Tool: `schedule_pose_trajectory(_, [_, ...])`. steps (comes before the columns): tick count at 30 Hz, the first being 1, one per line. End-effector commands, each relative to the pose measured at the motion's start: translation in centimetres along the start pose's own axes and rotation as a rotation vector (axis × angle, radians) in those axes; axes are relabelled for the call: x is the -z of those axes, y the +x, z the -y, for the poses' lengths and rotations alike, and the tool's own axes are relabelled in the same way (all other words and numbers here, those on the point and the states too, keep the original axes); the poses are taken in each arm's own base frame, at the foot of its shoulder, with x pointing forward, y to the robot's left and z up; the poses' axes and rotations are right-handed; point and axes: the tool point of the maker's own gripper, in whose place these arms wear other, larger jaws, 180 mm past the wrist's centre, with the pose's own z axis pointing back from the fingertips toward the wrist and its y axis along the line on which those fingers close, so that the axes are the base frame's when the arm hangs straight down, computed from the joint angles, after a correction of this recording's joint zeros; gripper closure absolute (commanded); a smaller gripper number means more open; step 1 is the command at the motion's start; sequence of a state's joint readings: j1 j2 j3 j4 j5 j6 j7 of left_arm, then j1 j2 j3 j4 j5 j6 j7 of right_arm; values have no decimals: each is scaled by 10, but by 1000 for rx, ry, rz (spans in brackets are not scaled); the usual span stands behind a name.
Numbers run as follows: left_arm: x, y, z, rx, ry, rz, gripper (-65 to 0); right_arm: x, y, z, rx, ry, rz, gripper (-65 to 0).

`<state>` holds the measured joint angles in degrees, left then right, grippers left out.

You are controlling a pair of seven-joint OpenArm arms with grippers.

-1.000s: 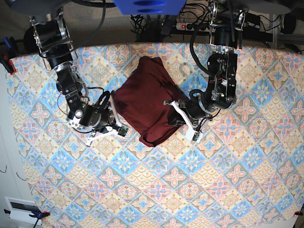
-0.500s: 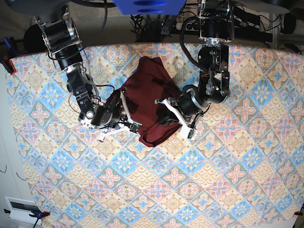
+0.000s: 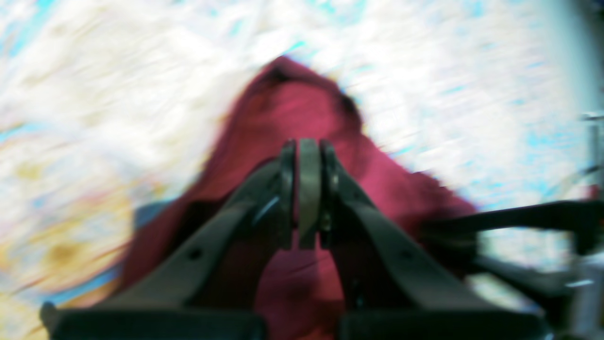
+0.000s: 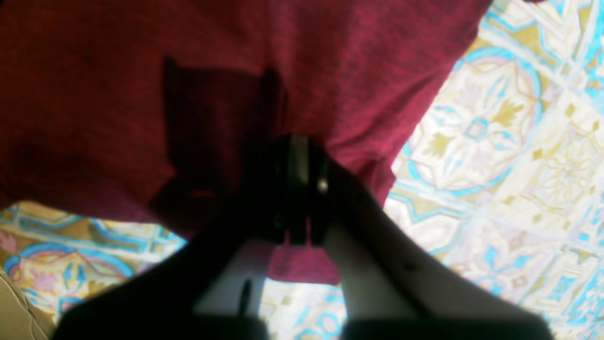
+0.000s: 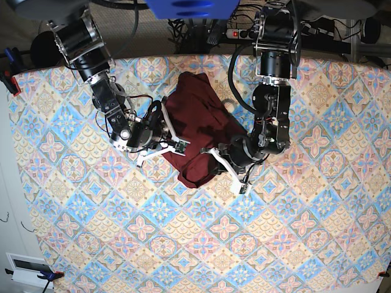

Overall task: Layout the t-shirt on the table in an organized manner, then fold the t-shirt properly
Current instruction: 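Hold the bundle with both grippers and fold the loose edge under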

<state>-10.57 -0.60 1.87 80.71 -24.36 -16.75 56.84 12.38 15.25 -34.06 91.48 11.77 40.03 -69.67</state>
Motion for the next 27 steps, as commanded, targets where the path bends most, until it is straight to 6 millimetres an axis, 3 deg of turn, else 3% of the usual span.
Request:
schedule_pose_trajectory(1, [-6, 20, -5, 27, 12, 60, 0, -6, 5, 10, -6, -27, 15, -7])
schedule_pose_trajectory(7, [-18, 11, -57, 51, 115, 54, 0, -5, 7, 7, -18, -23, 17, -7])
schedule_pose_trajectory(12, [-41, 13, -97, 6, 198, 104, 0, -6, 8, 7, -19, -23, 16, -5])
schedule_pose_trajectory(14, [-47, 15, -102, -23, 205, 119, 0, -6, 8, 7, -19, -23, 16, -5])
schedule_pose_trajectory(17, [-59, 27, -76, -43, 123, 161, 0, -6, 8, 7, -19, -23, 16, -5])
schedule_pose_trajectory(22, [-66, 43, 5, -18, -94, 205, 0, -5, 6, 7, -17, -21, 13, -5])
schedule_pose_trajectory(27, [-41, 18, 66, 4, -227, 120, 0, -4, 6, 6, -15, -19, 12, -4])
